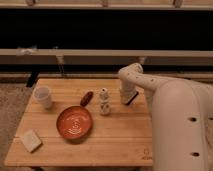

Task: Push the eraser across the table

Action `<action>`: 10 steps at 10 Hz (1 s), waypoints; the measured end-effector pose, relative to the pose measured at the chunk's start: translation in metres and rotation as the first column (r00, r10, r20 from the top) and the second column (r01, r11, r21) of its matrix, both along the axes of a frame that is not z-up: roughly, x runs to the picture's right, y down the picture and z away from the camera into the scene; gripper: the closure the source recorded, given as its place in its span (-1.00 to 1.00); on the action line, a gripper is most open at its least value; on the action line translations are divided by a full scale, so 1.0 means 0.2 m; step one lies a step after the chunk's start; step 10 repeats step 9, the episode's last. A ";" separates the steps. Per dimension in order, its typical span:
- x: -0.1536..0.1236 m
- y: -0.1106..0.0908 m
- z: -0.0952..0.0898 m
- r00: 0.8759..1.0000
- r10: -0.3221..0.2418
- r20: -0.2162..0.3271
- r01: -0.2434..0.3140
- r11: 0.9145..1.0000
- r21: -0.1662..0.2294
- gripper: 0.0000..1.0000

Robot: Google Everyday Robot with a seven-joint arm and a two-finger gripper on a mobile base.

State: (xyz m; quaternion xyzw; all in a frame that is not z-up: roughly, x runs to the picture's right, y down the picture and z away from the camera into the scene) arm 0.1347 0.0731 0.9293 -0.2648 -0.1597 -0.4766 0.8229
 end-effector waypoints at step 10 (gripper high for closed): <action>0.04 -0.09 -0.10 1.000 0.010 0.029 -0.011 0.999 0.044 0.99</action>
